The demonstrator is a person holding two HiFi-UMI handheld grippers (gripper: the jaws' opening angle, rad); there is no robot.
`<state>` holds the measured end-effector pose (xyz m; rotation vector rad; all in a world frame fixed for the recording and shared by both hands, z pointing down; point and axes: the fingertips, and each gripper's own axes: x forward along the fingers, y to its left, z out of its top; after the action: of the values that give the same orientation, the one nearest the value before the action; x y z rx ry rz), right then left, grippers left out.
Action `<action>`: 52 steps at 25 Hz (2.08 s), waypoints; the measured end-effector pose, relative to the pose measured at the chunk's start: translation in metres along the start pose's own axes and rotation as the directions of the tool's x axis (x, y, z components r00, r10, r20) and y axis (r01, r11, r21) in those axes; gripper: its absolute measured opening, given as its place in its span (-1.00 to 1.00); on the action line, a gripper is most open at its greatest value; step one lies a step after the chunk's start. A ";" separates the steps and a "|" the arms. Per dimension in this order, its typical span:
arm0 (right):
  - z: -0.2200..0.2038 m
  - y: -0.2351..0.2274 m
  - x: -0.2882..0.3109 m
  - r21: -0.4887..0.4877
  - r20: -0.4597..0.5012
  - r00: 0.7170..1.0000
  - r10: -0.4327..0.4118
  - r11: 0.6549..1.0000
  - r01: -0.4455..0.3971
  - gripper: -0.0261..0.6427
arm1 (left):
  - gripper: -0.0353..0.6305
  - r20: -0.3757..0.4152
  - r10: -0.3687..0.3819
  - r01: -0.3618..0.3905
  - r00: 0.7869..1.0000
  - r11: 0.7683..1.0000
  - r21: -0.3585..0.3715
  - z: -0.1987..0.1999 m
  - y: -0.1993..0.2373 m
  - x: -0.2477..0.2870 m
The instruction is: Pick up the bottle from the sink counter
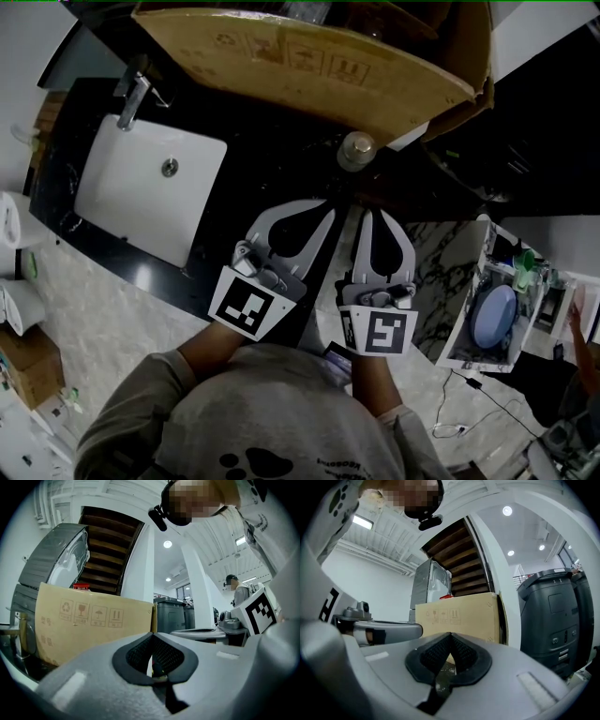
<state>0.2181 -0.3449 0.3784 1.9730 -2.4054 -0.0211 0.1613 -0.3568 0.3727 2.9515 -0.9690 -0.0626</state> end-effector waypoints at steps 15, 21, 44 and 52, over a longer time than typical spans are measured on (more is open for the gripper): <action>-0.042 -0.011 0.040 0.020 -0.051 0.998 0.045 0.999 -0.044 -0.80 | -0.88 -0.043 0.006 -0.007 0.999 1.000 -0.009 -0.031 0.015 0.023; -0.061 -0.017 0.057 0.035 -0.074 0.995 0.060 0.998 -0.057 -0.68 | -0.88 -0.072 0.013 -0.014 0.997 1.000 -0.017 -0.050 0.022 0.033; -0.145 -0.036 0.089 0.026 -0.261 0.959 0.112 0.994 -0.109 -0.19 | -0.88 -0.122 0.018 -0.024 0.992 0.999 -0.046 -0.089 0.036 0.053; -0.147 -0.036 0.108 -0.009 -0.256 0.956 0.145 0.988 -0.153 -0.07 | -0.88 -0.134 0.034 -0.041 0.990 0.998 -0.047 -0.095 0.040 0.054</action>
<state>0.2371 -0.4566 0.5263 1.6605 -2.3621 0.1882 0.1861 -0.4194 0.4680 2.8491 -0.9889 0.1089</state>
